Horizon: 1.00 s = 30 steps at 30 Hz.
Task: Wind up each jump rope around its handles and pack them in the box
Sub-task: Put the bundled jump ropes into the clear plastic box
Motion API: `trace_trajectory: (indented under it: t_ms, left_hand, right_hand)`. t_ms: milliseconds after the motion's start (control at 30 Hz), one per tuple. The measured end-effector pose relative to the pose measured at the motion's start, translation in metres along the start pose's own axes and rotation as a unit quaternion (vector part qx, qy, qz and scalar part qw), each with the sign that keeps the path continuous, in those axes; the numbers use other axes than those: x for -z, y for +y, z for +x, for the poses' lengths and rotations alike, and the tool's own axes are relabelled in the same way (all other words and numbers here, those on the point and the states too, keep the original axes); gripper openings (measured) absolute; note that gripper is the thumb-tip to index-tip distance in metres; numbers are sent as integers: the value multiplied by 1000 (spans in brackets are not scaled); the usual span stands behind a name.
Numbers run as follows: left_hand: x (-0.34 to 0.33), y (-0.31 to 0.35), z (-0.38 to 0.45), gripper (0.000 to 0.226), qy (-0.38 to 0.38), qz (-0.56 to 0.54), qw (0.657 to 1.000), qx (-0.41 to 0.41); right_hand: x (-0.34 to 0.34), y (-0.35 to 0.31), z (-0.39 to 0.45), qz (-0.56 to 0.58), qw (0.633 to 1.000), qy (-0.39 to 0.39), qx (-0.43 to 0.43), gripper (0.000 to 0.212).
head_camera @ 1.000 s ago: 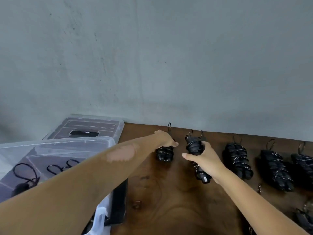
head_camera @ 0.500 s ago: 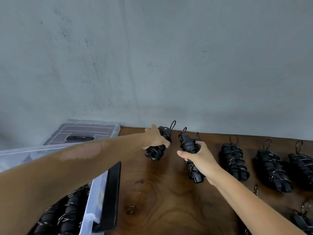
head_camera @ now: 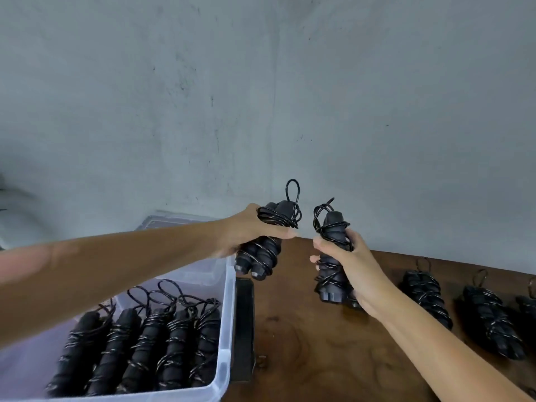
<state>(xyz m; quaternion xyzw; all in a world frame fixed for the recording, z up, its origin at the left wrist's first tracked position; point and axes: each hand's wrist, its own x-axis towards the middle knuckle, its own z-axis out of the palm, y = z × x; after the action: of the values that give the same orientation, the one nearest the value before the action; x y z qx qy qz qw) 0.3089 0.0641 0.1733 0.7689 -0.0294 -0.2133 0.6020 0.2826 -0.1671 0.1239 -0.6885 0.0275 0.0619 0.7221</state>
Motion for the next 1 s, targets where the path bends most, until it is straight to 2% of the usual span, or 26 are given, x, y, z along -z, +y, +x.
trace_trajectory:
  t_ms: [67, 100, 300, 467, 633, 733, 767, 900, 1000]
  left_hand:
    - [11, 0, -26, 68, 52, -43, 998, -6]
    - [16, -1, -38, 73, 70, -60, 996, -13]
    - [56, -17, -93, 55, 111, -107, 988, -29]
    - [97, -42, -124, 48, 158, 66, 984, -55]
    - [139, -75, -147, 34, 98, 183, 978, -28]
    - [156, -93, -161, 55, 97, 250, 963, -6]
    - [162, -101, -163, 60, 96, 275, 957, 5]
    - [179, -123, -171, 63, 89, 421, 903, -10]
    - [187, -130, -178, 59, 76, 488, 870, -17]
  right_hand:
    - [-20, -9, -9, -2, 1000, -20, 2, 71]
    - [-31, -14, -15, -5, 1000, -27, 2, 71]
    - [-91, -30, -40, -12, 998, -68, -5, 65]
    - [-145, -31, -60, -67, 991, -116, 0, 52]
    - [-190, -15, -69, -115, 985, -131, -11, 52]
    - [-212, -3, -71, -129, 981, -144, -28, 31]
    - [-219, 2, -71, -139, 979, -147, -38, 32]
    - [-241, 21, -72, -184, 969, -142, -83, 74]
    - [-251, 27, -73, -192, 965, -147, -104, 75]
